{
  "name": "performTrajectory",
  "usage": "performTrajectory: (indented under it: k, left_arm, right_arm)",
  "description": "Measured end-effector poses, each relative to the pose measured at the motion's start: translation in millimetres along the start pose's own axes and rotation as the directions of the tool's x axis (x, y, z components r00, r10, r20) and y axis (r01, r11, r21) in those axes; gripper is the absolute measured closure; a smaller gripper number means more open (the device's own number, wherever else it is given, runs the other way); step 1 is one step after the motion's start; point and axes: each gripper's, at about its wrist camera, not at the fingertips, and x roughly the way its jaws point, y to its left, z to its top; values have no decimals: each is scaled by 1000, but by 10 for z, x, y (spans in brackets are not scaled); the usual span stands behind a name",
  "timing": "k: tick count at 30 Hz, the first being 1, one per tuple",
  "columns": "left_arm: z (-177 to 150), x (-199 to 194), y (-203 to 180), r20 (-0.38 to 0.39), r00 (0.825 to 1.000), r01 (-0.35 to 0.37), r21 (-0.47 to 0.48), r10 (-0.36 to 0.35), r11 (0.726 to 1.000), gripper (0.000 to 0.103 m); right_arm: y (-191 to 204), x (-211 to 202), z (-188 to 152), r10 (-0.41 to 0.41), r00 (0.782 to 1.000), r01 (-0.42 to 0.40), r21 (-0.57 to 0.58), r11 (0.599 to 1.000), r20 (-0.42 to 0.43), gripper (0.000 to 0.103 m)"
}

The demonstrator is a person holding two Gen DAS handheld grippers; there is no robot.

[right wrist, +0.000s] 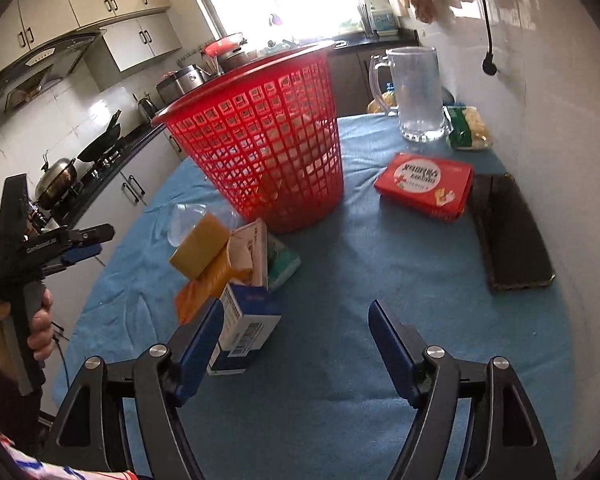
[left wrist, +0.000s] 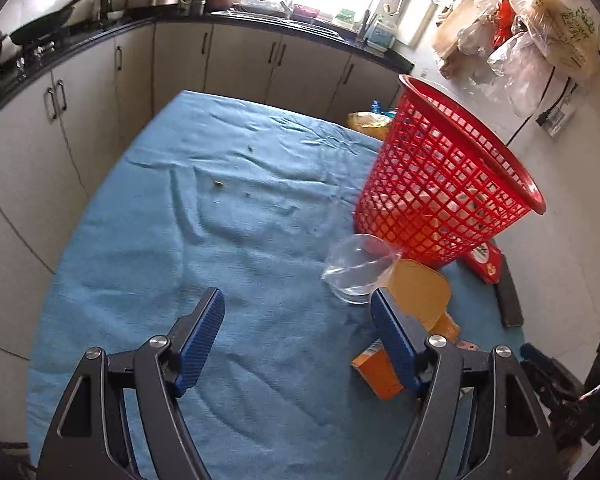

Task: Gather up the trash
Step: 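Move the left tool to the clear plastic cup while the right tool approaches the blue-white box, then grasp the clear plastic cup with the left tool while the right tool grasps the blue-white box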

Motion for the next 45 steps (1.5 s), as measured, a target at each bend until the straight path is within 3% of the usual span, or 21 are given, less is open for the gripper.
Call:
performTrajectory:
  k: [10, 18, 26, 33, 34, 37, 38, 41, 45]
  left_arm:
    - [172, 307, -238, 53, 996, 69, 46, -71, 997, 13]
    - [326, 658, -394, 47, 994, 92, 99, -97, 991, 13]
    - [273, 905, -364, -4, 996, 87, 125, -87, 988, 13]
    - [212, 971, -261, -54, 991, 128, 86, -123, 988, 13]
    - [206, 973, -262, -64, 990, 132, 86, -127, 988, 13]
    - [156, 1012, -311, -122, 982, 157, 114, -143, 981, 37]
    - [137, 1014, -335, -138, 978, 175, 116, -159, 978, 40]
    - [72, 942, -416, -127, 985, 138, 146, -119, 980, 44]
    - [-11, 780, -465, -85, 993, 96, 179, -82, 979, 45]
  right_arm:
    - [106, 213, -108, 59, 998, -60, -12, 998, -31, 15]
    - [209, 424, -133, 60, 997, -64, -64, 996, -53, 14]
    - [257, 658, -173, 78, 993, -85, -69, 994, -92, 14]
    - [257, 771, -161, 81, 991, -88, -62, 994, -105, 14]
    - [259, 769, -161, 81, 991, -87, -62, 994, -103, 14]
    - [278, 774, -159, 79, 992, -86, -67, 994, -101, 14]
    - [282, 772, -161, 78, 992, -85, -68, 994, -100, 14]
    - [277, 771, -178, 80, 991, -87, -59, 994, -103, 17]
    - [262, 765, -195, 130, 985, -134, -27, 991, -112, 41]
